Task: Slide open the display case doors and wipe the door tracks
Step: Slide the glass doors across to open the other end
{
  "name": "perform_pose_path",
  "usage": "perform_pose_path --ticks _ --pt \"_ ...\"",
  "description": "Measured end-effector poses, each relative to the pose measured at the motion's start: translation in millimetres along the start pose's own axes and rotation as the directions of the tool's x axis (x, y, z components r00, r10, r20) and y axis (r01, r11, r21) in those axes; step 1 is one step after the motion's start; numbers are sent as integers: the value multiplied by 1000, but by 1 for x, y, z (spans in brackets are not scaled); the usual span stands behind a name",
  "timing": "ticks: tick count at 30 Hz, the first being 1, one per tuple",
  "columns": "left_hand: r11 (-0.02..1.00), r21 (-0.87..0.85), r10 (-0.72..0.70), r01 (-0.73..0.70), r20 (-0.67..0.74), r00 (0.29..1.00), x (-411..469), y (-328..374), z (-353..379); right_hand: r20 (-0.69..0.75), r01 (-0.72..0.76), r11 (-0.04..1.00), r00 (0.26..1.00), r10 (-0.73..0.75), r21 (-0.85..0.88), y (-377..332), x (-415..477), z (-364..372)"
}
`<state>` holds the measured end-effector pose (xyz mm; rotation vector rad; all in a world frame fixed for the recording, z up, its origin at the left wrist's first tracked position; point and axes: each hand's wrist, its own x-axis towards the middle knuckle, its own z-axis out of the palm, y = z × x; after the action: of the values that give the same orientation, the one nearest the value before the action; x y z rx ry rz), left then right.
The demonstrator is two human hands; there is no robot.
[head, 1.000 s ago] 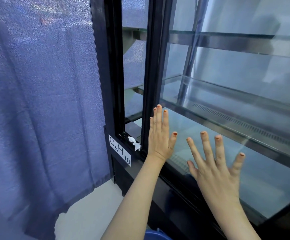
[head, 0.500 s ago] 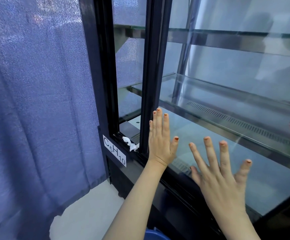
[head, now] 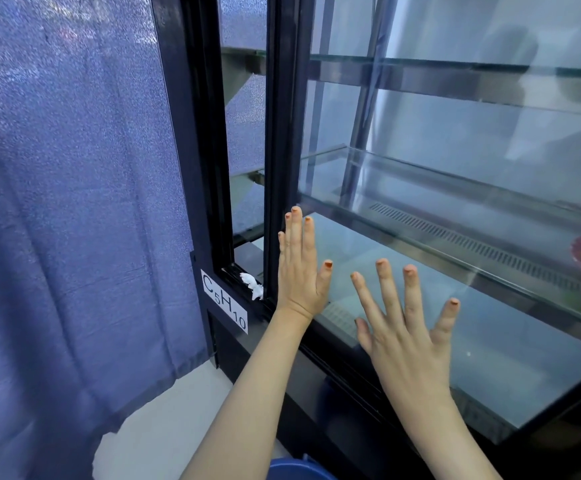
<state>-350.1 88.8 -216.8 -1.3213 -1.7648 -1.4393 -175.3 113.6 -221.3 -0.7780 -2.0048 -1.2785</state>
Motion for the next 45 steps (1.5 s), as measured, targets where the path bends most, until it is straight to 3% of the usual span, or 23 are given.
perform_pose_path --ticks 45 --pt "999 24 -29 28 42 999 -6 12 -1 -14 13 998 1000 -12 54 13 -6 -3"
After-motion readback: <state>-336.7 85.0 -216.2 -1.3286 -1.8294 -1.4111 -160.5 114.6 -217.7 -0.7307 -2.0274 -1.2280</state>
